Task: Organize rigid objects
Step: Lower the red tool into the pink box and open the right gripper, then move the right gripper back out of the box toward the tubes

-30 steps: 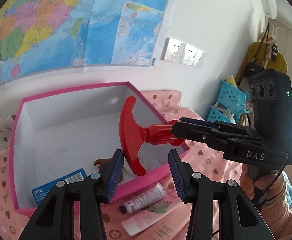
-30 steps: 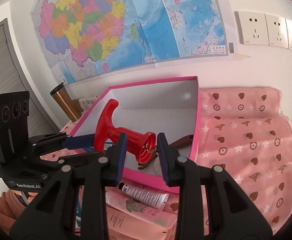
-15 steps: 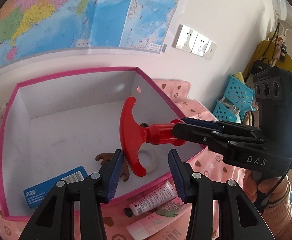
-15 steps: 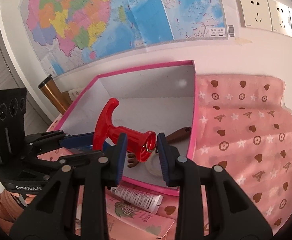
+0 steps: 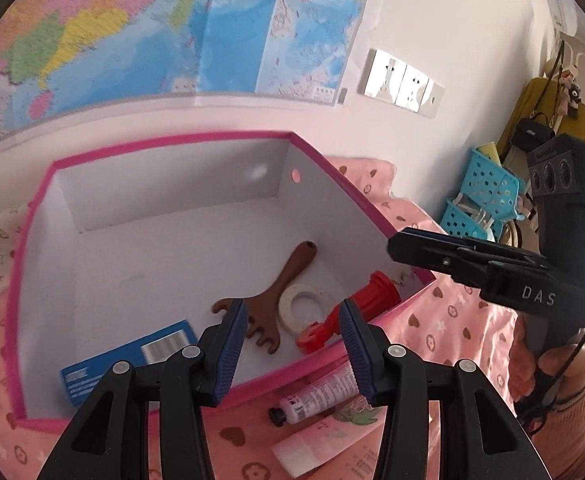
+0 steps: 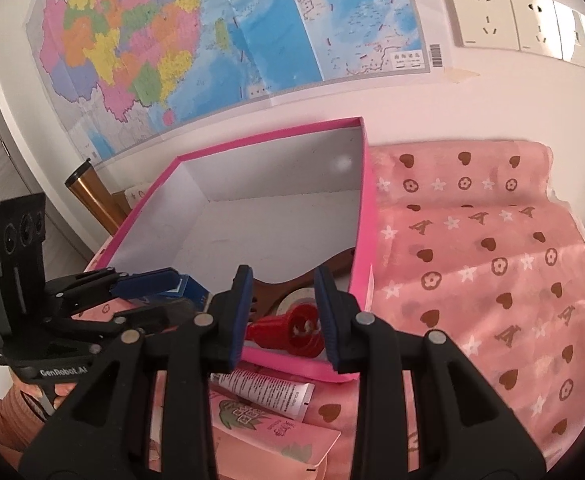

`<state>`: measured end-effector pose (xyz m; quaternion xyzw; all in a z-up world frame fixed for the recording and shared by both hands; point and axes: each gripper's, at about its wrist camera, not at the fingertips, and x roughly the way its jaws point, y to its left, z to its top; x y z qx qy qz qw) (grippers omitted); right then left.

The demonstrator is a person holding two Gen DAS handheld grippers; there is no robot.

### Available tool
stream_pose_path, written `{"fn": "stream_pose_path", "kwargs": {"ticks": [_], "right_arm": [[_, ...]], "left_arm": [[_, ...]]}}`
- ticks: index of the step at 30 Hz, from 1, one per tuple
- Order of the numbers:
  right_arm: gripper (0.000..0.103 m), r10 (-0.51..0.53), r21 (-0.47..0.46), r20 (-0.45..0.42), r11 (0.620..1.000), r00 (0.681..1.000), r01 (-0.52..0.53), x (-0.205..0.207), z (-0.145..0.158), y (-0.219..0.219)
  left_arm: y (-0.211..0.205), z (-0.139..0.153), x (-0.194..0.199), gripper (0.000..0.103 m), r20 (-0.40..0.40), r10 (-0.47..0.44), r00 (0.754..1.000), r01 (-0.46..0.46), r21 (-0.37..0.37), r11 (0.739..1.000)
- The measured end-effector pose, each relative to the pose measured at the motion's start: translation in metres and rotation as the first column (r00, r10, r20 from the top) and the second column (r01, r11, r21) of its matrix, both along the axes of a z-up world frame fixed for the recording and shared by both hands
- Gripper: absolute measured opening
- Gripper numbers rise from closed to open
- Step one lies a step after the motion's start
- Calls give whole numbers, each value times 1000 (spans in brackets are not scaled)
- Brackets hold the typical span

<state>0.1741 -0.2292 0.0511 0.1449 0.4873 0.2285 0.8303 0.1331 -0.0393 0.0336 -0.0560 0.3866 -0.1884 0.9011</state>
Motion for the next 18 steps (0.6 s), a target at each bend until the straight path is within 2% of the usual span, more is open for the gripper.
{"fn": "stream_pose_path", "kwargs": {"ticks": [5,18], "right_arm": [[34,-4,5,3,1000,1000,4,-6,2,-4],[35,-57,52,2,997,998,57,-16,4,-20]], "left_arm": [[17,12,-18,51,62,31,998,-31,-2,1000],[37,15,-49,53,96,59,994,-57,-16,998]]}}
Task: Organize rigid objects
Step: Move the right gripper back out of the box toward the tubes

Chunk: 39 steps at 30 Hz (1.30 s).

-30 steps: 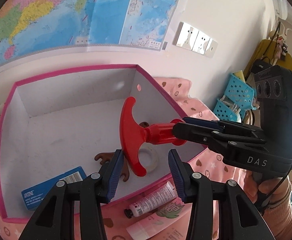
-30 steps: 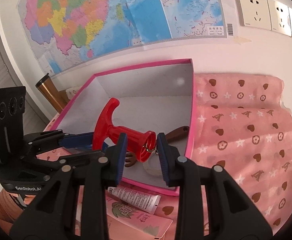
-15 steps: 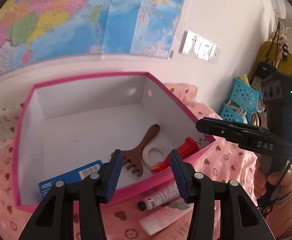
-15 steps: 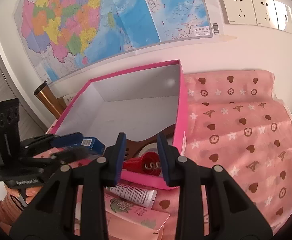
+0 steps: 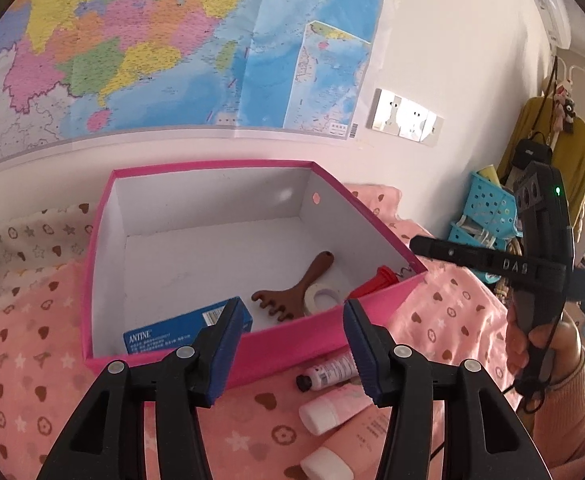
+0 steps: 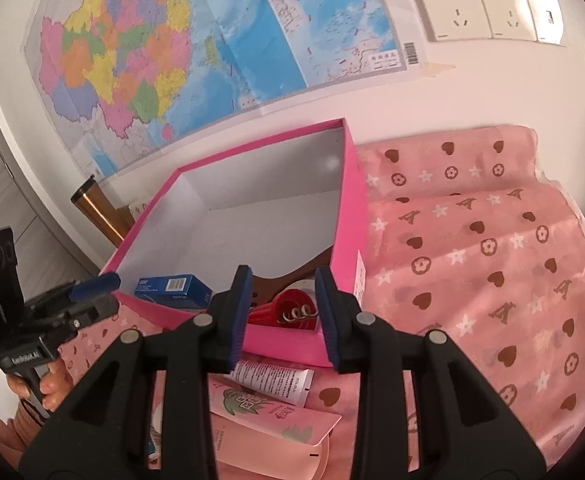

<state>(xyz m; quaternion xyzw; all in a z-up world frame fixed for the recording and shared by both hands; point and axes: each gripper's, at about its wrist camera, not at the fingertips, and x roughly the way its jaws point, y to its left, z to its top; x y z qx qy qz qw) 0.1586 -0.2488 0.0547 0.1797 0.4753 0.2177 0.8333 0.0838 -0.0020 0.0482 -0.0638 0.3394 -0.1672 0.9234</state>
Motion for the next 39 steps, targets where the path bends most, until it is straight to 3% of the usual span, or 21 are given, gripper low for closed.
{"fn": "stream_pose_path", "kwargs": {"ticks": [15,24,27,39], "right_arm": [[44,94,-3,37,996,995,-94,-38,12,13],[50,81,-17,-77,996,994,-83,-65,-24,3],[57,48,5,-117,999,992,-48,-70,-36,-8],[58,40,61,-172,998,984,-30,-66,-55,-12]], "left_arm": [[6,-19,-36,54,-26,11,1000,-11,13,1000],[-1,-48,-44,55,-122,-20,992,17,-26,1000],[-9,-58,-44,55,-150,-44,988,39,-34,999],[-23,-79,-29,55,-222,-62,973,55,-38,998]]}}
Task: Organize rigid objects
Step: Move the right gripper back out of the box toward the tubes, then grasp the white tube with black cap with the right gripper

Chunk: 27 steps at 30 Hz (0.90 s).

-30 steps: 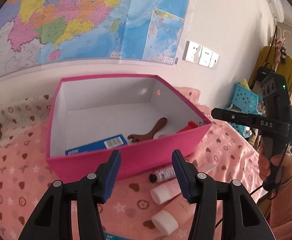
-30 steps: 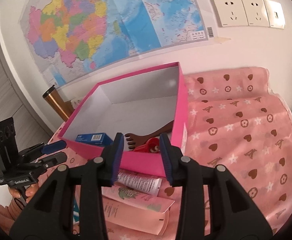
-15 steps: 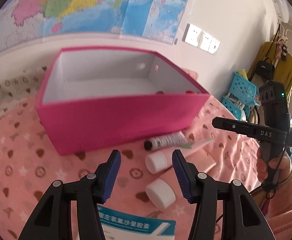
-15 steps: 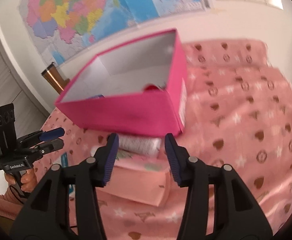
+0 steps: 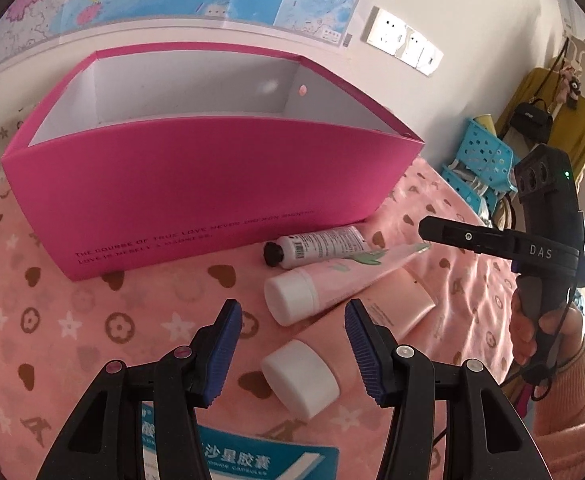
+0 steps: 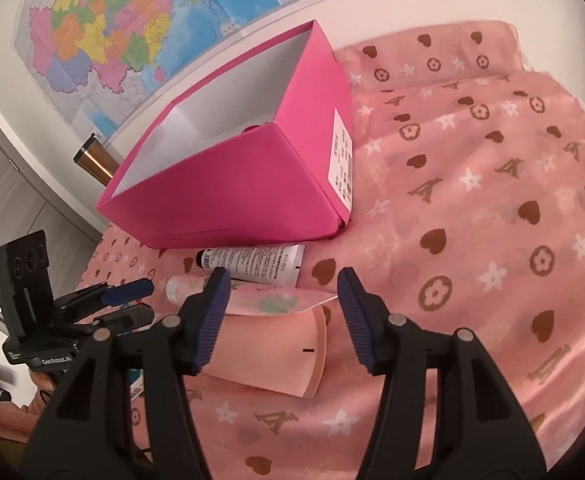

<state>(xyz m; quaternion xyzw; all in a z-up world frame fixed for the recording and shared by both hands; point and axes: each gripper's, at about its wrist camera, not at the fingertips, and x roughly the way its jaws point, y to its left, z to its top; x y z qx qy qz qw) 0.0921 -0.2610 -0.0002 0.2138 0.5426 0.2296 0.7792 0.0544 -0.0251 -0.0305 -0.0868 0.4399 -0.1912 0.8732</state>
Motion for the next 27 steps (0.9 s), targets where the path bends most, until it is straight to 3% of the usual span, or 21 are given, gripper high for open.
{"fn": "stream_pose_path", "kwargs": {"ticks": [6,14,22,27], "right_arm": [[58,17,20,0,1000,1000,-17,11,-4,4],[58,88,-22,-49,996,995,-89,22,-20,22],[58,151,-58,-73,986,986,-155,13,-25,27],[58,141,-47,-68,988,988,-144,20,-26,26]], "left_arm": [[-3,3,16,55,4,-8,1000,9,-6,1000],[-15,-7,38,55,-43,-34,998,34,-6,999],[-24,-11,34,55,-63,-101,993,102,17,995],[-19,-5,43,55,-53,-69,996,70,17,997]]}}
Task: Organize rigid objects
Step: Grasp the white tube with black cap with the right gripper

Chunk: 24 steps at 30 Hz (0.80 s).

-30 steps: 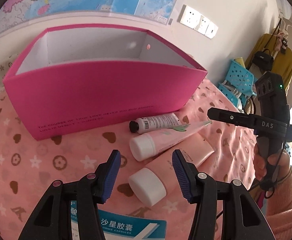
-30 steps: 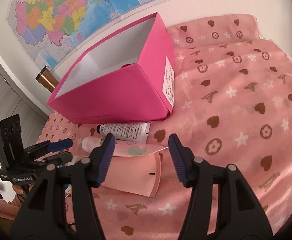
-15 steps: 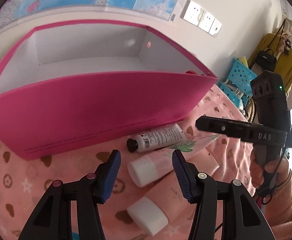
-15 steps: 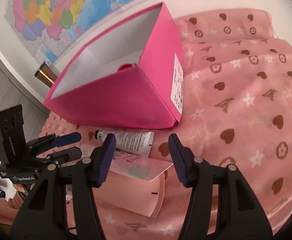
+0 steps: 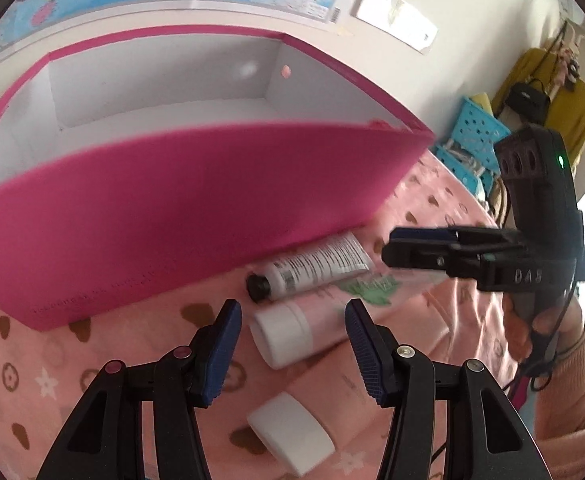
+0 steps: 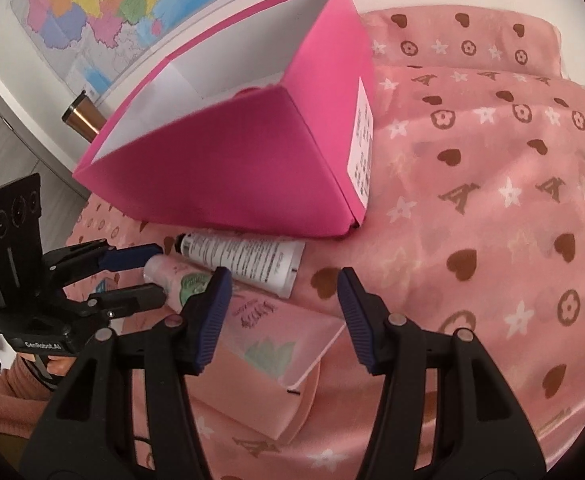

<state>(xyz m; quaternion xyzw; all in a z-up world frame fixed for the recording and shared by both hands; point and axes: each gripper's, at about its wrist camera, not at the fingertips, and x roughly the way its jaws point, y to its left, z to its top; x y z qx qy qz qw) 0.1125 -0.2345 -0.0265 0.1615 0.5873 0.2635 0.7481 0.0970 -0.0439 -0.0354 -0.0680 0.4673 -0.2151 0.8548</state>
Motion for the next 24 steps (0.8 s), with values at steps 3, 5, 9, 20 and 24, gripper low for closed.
{"fn": "stream_pose_path", "kwargs": {"ticks": [3,5,9,20,24], "right_arm": [[58,10,13,-2,1000,1000,-9,4,-2,5],[57,12,11,-11,1000,1000,-12,6,-5,9],[58,34,15,-27,999,999,-33,8,-10,19],[58,4,47,-15,999,1000,-3,6,-11,18],[58,-11,65,-12,998,1000,12,5,-11,17]], "left_arm": [[3,2,7,55,-4,1,1000,-1,-21,1000],[-1,2,10,55,-8,-9,1000,9,-18,1000],[-9,-4,16,55,-36,-21,999,20,-15,1000],[-11,-8,16,58,-56,-18,998,15,-56,998],[-11,-8,16,61,-61,-20,998,16,-60,998]]}}
